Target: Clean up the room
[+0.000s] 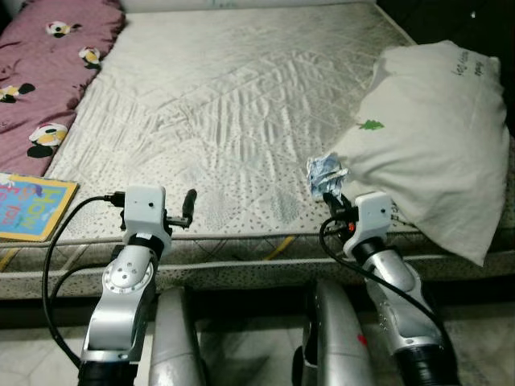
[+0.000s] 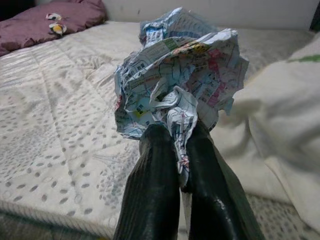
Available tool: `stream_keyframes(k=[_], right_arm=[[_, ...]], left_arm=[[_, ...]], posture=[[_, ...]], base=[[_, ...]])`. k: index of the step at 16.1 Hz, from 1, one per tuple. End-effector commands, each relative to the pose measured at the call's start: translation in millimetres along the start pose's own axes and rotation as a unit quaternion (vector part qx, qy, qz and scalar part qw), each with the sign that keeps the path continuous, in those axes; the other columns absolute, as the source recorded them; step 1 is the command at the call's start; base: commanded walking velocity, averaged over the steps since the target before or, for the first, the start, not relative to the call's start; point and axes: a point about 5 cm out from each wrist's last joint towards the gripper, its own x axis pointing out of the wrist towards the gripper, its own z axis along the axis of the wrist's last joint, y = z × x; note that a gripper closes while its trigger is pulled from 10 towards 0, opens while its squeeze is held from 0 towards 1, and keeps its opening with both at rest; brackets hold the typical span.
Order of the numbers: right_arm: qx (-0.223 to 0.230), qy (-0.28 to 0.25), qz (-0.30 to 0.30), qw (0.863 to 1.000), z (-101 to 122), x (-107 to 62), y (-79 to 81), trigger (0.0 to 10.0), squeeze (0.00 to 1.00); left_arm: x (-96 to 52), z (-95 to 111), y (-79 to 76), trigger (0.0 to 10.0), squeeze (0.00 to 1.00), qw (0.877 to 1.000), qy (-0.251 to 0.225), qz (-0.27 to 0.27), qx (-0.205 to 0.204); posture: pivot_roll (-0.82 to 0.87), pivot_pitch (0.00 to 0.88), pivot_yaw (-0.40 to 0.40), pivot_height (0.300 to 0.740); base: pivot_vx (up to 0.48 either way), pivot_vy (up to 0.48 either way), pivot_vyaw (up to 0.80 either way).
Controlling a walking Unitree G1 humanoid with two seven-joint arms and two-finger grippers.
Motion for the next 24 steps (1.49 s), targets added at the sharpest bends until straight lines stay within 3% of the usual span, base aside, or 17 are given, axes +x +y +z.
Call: stream_keyframes(k=[1,5,7,9,13,17,24], right_arm=[[0.011,-0.004,-0.004,1.0,11.8,-0.4,1.0,10.0,0.0],[0.056,-0.007,-0.069,0.996,10.8,-9.8,11.0,10.0,0.0],[0.08,0.004,-0.119,0.99,10.5,-11.3,8.3,10.0,0.0],[0.076,-0.007,-0.14,0.987,15.1,-6.1,9.7,10.0,0.0],[0.077,-0.006,-0.138,0.987,16.5,0.6,10.3,10.0,0.0],[0.069,-0.005,-0.136,0.988,19.7,5.2,8.2,10.0,0.0],[0.058,-0.008,-0.132,0.989,22.7,10.6,9.4,10.0,0.0]], left_arm=[[2.2,-1.7,-2.2,10.0,0.0,1.0,0.0,-0.013,0.003],[1.2,-6.1,-7.2,10.0,0.0,1.0,-0.001,-0.01,-0.009],[-0.6,-6.1,-2.9,10.0,0.0,1.0,-0.007,0.002,-0.012],[-1.1,-5.8,2.1,10.0,0.0,1.0,-0.011,0.011,-0.009],[-10.2,-19.3,-1.1,10.0,0.0,1.0,0.012,0.012,-0.016],[-8.0,-16.1,-2.5,10.0,0.0,1.0,0.006,0.022,-0.016],[-0.6,-8.5,-5.7,10.0,0.0,1.0,-0.005,0.015,-0.007]], posture=[[-0.05,0.0,0.066,0.546],[-0.03,0.0,0.034,0.594],[-0.02,0.0,0.006,0.613],[-0.01,0.0,-0.001,0.632],[-0.02,0.0,-0.006,0.675],[-0.01,0.0,-0.018,0.727],[-0.01,0.0,-0.038,0.74]], base=[[0.0,0.0,0.0],[0.0,0.0,0.0],[0.0,0.0,0.0],[0.0,0.0,0.0],[0.0,0.0,0.0],[0.0,0.0,0.0],[0.0,0.0,0.0]])
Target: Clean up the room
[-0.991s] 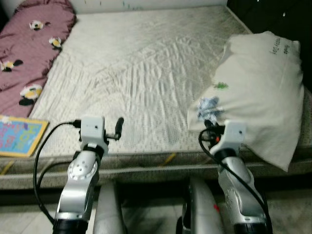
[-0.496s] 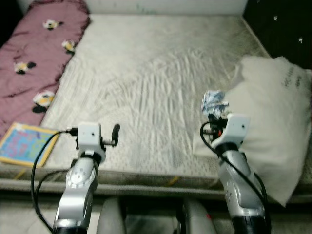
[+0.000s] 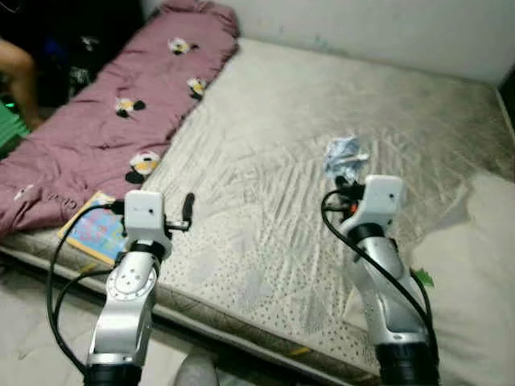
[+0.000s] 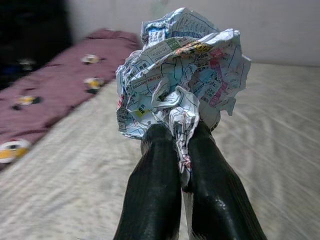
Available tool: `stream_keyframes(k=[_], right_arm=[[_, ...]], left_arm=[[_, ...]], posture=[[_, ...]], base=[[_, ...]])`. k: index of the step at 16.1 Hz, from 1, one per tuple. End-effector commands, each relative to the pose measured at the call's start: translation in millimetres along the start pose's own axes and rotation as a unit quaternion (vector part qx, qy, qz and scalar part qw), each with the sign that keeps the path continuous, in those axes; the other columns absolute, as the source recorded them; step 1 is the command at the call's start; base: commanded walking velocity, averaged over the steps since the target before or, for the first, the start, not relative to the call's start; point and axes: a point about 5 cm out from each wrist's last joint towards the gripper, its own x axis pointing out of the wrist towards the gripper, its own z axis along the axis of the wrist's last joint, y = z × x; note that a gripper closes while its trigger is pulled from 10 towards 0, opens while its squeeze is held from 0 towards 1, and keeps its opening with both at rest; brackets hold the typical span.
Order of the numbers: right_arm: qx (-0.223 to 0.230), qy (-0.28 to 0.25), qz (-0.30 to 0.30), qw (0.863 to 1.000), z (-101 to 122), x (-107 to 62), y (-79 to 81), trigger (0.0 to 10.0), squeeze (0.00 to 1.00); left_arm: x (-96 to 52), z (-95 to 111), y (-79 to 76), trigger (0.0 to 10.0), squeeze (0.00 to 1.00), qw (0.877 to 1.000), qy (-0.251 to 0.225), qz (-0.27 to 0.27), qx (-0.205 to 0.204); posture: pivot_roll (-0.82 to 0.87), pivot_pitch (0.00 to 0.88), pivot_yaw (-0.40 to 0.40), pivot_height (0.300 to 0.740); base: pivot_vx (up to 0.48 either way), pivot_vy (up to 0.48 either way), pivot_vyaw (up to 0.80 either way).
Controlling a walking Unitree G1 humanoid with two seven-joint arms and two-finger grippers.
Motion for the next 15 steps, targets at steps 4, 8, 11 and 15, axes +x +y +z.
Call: stream_keyframes(k=[4,8,11,15], right_arm=[[-0.011,0.013,-0.015,1.0,-6.3,-1.2,-7.7,10.0,0.0],[-0.011,0.019,-0.016,1.0,-8.9,-2.1,-7.6,10.0,0.0],[-0.006,0.031,-0.018,0.999,-14.8,-4.8,-7.8,10.0,0.0],[0.001,0.034,-0.016,0.999,-14.8,-2.6,-4.6,10.0,0.0]], left_arm=[[1.0,1.8,-6.2,10.0,0.0,1.0,-0.002,-0.007,0.006],[-2.5,-2.6,-6.6,10.0,0.0,1.0,0.013,0.002,-0.006],[-2.8,-3.6,-6.3,10.0,0.0,1.0,0.017,0.006,-0.014],[-2.4,-2.9,-7.6,10.0,0.0,1.0,0.015,-0.002,-0.007]], posture=[[0.0,0.0,-0.038,0.74],[0.0,0.0,-0.039,0.74],[0.0,0.0,-0.045,0.74],[0.0,0.0,-0.044,0.74]], base=[[0.0,0.0,0.0],[0.0,0.0,0.0],[0.0,0.0,-0.14],[0.0,0.211,-0.34]])
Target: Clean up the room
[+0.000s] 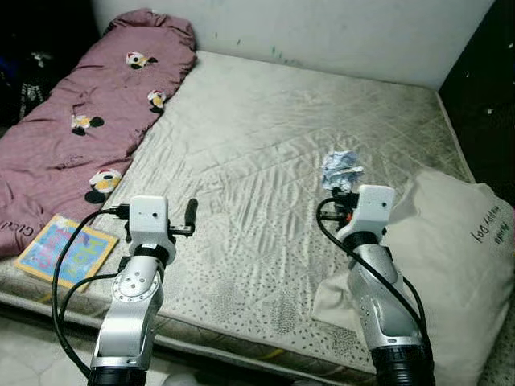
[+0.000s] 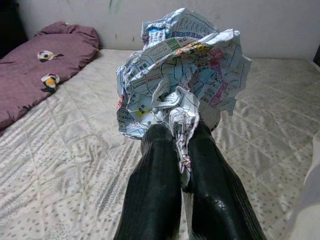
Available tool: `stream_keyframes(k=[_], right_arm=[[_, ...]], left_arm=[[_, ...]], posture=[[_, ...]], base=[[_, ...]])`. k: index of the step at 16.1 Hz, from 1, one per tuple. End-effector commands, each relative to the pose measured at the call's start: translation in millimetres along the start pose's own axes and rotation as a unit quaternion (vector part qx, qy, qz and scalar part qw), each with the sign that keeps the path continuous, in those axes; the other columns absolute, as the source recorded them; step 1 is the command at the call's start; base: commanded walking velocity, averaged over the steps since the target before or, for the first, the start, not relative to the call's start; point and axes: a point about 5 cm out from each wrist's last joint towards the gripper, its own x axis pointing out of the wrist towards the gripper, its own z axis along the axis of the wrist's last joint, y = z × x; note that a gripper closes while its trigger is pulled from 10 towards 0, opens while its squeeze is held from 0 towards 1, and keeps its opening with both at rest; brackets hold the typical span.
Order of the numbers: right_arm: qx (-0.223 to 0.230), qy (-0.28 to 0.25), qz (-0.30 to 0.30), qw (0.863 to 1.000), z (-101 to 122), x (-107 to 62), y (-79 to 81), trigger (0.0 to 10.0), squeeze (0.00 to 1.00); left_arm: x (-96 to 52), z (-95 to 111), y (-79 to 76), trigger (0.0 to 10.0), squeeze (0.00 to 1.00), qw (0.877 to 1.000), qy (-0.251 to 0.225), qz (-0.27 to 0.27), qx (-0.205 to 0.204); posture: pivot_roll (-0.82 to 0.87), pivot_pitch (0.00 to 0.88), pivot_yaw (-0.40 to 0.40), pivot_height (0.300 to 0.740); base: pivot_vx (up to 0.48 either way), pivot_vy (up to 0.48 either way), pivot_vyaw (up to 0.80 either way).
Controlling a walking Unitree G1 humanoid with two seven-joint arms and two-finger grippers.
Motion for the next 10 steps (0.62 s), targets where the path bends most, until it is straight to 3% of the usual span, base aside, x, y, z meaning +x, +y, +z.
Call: stream_keyframes(k=[1,2,10], right_arm=[[-0.001,0.0,-0.001,1.0,2.2,1.5,-2.0,10.0,0.0],[-0.001,-0.001,-0.001,1.0,2.4,1.5,-2.1,10.0,0.0],[-0.006,-0.002,0.0,1.0,2.8,3.9,-0.7,10.0,0.0]], left_arm=[[0.0,3.9,-1.3,10.0,0.0,1.0,-0.006,-0.006,0.007],[-0.1,4.1,-1.6,10.0,0.0,1.0,-0.007,-0.007,0.007],[1.5,5.7,-1.9,10.0,0.0,1.0,-0.011,-0.007,0.009]], posture=[[0.0,0.0,-0.044,0.74],[0.0,0.0,-0.045,0.74],[0.0,0.0,-0.048,0.74]], base=[[0.0,0.48,-0.8],[0.0,0.48,-0.8],[0.0,0.48,0.0]])
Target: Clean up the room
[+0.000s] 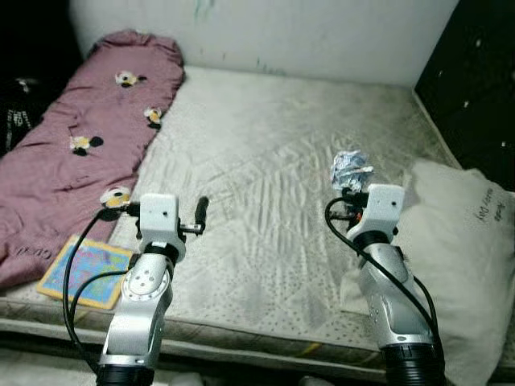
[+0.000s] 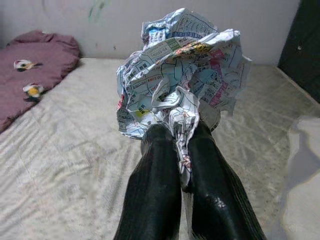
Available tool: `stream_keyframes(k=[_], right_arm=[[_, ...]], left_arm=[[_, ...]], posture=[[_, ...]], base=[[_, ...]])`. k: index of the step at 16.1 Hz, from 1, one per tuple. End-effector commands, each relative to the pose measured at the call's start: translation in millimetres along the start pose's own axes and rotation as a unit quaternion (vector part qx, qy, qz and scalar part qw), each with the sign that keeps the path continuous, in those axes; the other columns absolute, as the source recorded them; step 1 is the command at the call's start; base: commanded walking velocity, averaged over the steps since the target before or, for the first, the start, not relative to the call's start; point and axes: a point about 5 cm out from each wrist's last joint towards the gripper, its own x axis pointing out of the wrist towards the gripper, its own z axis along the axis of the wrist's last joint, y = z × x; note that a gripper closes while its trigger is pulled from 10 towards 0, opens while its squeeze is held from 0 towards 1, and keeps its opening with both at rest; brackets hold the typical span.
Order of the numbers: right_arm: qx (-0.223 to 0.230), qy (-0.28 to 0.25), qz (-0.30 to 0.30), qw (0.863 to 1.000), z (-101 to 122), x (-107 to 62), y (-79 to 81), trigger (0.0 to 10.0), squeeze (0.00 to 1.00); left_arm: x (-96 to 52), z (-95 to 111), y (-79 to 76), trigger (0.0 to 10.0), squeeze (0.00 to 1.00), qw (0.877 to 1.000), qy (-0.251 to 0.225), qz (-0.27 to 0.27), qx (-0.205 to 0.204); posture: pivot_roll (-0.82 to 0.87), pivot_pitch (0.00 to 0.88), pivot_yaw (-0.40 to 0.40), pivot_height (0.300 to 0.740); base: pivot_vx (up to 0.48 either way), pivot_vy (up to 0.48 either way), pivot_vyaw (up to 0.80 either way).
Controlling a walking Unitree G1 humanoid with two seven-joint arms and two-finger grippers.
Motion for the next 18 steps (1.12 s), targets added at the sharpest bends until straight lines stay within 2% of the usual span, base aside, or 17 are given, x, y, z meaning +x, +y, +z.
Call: stream_keyframes(k=[1,10,12,16,17,18], right_arm=[[0.001,-0.009,0.013,1.0,5.2,2.0,8.2,10.0,0.0],[-0.002,-0.006,0.016,1.0,5.7,4.4,11.7,10.0,0.0],[-0.001,-0.006,0.016,1.0,8.3,6.3,13.0,10.0,0.0],[-0.001,0.001,0.013,1.0,3.4,4.5,13.3,10.0,0.0],[-0.001,0.003,0.013,1.0,2.3,3.8,13.3,10.0,0.0],[-0.001,0.004,0.011,1.0,1.5,3.7,12.1,10.0,0.0]], left_arm=[[-0.5,1.0,5.9,10.0,0.0,1.0,-0.001,0.008,0.006],[-0.1,6.1,8.5,10.0,0.0,1.0,-0.022,0.02,0.007],[0.7,9.1,10.5,10.0,0.0,0.999,-0.028,0.023,0.015],[-4.6,5.4,10.9,10.0,0.0,1.0,-0.004,0.003,-0.01],[-5.9,3.9,9.8,10.0,0.0,1.0,0.004,-0.004,-0.03],[-5.8,2.4,9.4,10.0,0.0,1.0,0.001,-0.001,-0.025]], posture=[[0.0,0.0,-0.048,0.74],[0.01,0.007,-0.059,0.74],[0.01,0.02,-0.06,0.74],[0.02,0.02,-0.051,0.74],[0.02,0.013,-0.045,0.74],[0.01,0.009,-0.046,0.74]], base=[[0.0,0.48,0.0],[0.0,0.0,0.0],[0.0,0.0,-0.68],[0.0,0.0,-0.8],[0.0,0.0,-0.8],[0.0,0.0,-0.8]])
